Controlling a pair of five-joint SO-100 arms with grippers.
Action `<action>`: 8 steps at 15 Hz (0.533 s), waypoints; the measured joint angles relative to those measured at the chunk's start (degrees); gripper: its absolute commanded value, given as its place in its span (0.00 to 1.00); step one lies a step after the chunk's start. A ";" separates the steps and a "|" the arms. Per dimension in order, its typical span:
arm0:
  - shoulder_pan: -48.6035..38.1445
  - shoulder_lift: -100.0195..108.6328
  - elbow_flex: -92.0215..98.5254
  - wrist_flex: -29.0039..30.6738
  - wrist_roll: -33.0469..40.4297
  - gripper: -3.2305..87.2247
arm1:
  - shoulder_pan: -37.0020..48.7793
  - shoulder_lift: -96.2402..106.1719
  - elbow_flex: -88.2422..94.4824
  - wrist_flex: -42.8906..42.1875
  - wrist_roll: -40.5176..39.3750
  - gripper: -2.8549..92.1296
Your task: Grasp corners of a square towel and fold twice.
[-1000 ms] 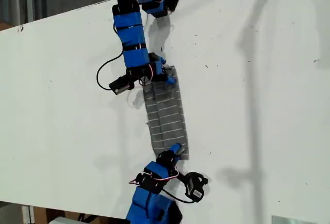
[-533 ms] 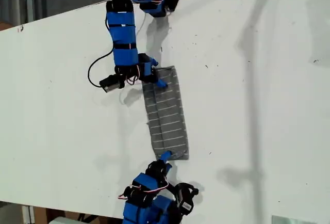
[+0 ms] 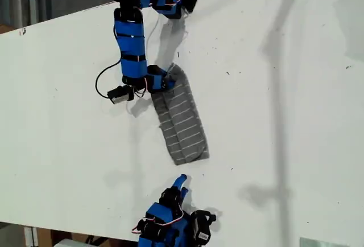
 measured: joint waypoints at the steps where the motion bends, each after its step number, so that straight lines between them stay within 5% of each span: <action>1: -0.88 1.67 1.85 -0.62 0.00 0.27 | 0.18 2.81 4.48 -1.49 1.41 0.03; 5: -2.29 5.54 6.77 -2.55 0.26 0.27 | 0.70 25.84 31.38 -3.69 10.20 0.03; 8: -6.50 5.71 8.96 -3.69 3.16 0.27 | -7.65 50.01 40.17 5.71 20.30 0.03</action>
